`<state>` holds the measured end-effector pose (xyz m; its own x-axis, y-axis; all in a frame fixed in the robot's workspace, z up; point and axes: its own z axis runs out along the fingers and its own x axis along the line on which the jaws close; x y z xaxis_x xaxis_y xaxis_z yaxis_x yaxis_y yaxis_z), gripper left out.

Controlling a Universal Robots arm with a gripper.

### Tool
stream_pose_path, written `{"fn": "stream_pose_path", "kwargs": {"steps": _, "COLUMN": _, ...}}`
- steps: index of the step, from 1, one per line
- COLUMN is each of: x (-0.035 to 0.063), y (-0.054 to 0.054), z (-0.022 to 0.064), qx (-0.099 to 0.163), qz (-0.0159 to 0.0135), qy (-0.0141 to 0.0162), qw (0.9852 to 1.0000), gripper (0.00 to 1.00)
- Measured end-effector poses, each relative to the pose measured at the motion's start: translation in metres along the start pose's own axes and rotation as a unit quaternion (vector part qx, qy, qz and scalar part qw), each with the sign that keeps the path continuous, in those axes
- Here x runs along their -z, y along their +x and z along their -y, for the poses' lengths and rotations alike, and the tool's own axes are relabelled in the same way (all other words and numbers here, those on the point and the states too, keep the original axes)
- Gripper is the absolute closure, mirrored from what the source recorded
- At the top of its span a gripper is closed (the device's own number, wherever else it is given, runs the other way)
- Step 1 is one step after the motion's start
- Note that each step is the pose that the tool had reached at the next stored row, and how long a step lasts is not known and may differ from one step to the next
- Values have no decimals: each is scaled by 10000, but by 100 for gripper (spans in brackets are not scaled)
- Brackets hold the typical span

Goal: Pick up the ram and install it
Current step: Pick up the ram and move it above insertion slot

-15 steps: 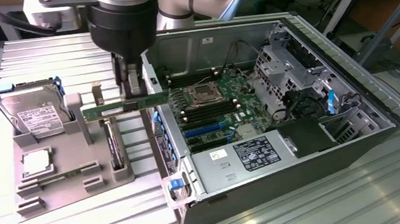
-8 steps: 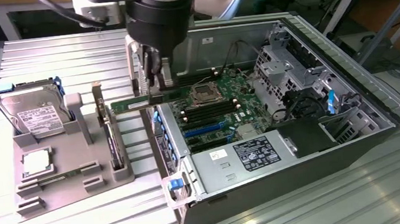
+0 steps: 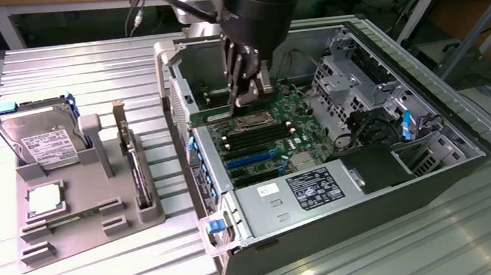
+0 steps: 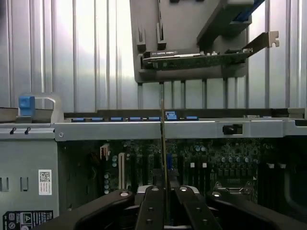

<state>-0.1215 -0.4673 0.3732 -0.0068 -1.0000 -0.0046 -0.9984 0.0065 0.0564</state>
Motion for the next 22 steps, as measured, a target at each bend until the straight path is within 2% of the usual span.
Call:
{"fn": "stream_pose_path", "kwargs": {"steps": 1, "x": 4, "y": -4, "z": 75, "qx": 0, "qz": 2, "qy": 0, "qw": 10000, "gripper": 86}}
{"fn": "stream_pose_path", "kwargs": {"steps": 3, "x": 9, "y": -8, "z": 170, "qx": 0, "qz": 3, "qy": 0, "qw": 10000, "gripper": 86}}
{"fn": "stream_pose_path", "kwargs": {"steps": 5, "x": 18, "y": -15, "z": 327, "qx": 0, "qz": 5, "qy": 0, "qw": 10000, "gripper": 86}}
{"fn": "stream_pose_path", "kwargs": {"steps": 9, "x": 30, "y": -24, "z": 536, "qx": 1, "qz": 6, "qy": 0, "qw": 10000, "gripper": 86}}
{"fn": "stream_pose_path", "kwargs": {"steps": 10, "x": 34, "y": -44, "z": 625, "qx": 0, "qz": 6, "qy": 0, "qw": 10000, "gripper": 86}}
{"fn": "stream_pose_path", "kwargs": {"steps": 12, "x": 34, "y": -111, "z": 681, "qx": 0, "qz": 6, "qy": 0, "qw": 10000, "gripper": 86}}
{"fn": "stream_pose_path", "kwargs": {"steps": 15, "x": 24, "y": -310, "z": 725, "qx": -1, "qz": -2, "qy": 0, "qw": 10000, "gripper": 86}}
{"fn": "stream_pose_path", "kwargs": {"steps": 17, "x": -5, "y": -353, "z": 729, "qx": -18, "qz": -4, "qy": 0, "qw": 10000, "gripper": 86}}
{"fn": "stream_pose_path", "kwargs": {"steps": 18, "x": -64, "y": -369, "z": 732, "qx": -74, "qz": -3, "qy": 0, "qw": 10000, "gripper": 86}}
{"fn": "stream_pose_path", "kwargs": {"steps": 20, "x": -146, "y": -366, "z": 736, "qx": -89, "qz": -5, "qy": 0, "qw": 10000, "gripper": 86}}
{"fn": "stream_pose_path", "kwargs": {"steps": 22, "x": -189, "y": -365, "z": 739, "qx": -93, "qz": -5, "qy": 0, "qw": 10000, "gripper": 86}}
